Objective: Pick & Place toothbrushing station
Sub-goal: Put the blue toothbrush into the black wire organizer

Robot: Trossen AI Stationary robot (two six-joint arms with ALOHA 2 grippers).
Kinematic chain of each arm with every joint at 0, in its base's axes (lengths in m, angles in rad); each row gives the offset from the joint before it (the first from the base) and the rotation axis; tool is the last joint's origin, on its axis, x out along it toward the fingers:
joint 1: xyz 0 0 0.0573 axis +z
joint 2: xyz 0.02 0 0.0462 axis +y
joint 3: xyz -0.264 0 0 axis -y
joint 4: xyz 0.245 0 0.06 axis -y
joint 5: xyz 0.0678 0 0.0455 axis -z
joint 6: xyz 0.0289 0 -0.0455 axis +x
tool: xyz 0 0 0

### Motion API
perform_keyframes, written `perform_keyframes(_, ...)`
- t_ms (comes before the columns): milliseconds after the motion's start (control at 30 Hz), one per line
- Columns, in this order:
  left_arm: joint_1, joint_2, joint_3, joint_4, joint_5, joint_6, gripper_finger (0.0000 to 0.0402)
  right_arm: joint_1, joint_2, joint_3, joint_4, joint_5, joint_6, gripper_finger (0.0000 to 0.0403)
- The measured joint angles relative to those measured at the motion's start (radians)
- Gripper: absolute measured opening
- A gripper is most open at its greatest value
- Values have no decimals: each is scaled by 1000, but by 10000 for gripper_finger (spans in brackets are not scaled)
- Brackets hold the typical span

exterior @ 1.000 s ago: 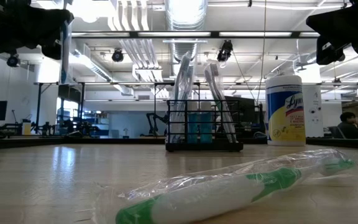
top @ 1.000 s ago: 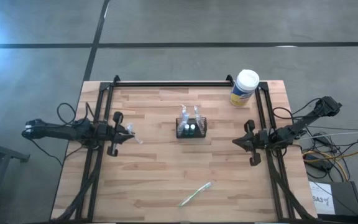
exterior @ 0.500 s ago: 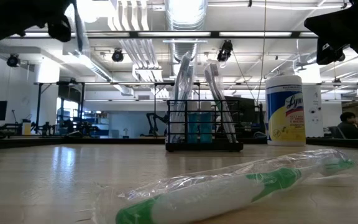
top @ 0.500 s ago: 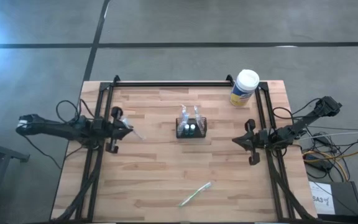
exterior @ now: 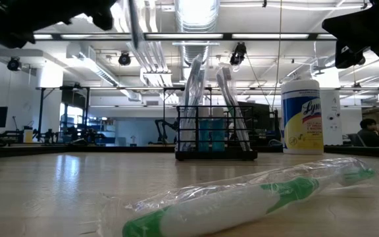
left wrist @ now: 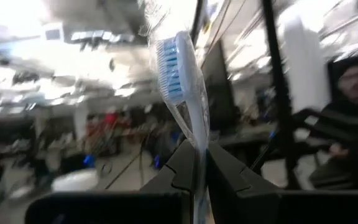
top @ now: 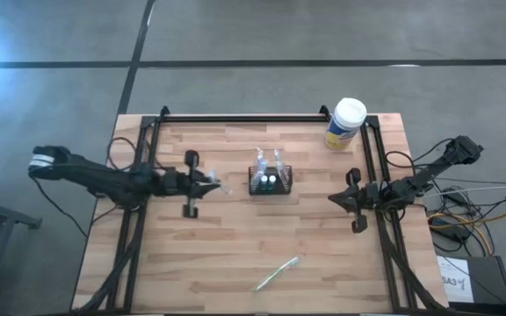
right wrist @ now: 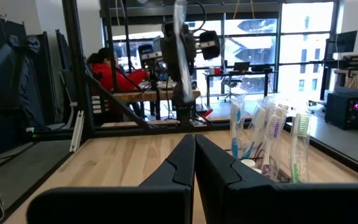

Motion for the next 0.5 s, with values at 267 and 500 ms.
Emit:
perform_keyframes(267,17,252,168,-10,-22,17,22,0,0,0,0,0,2,8)
perform_keyframes(500,42,404,270,6,-59,33,22,0,0,0,0,0,1,8)
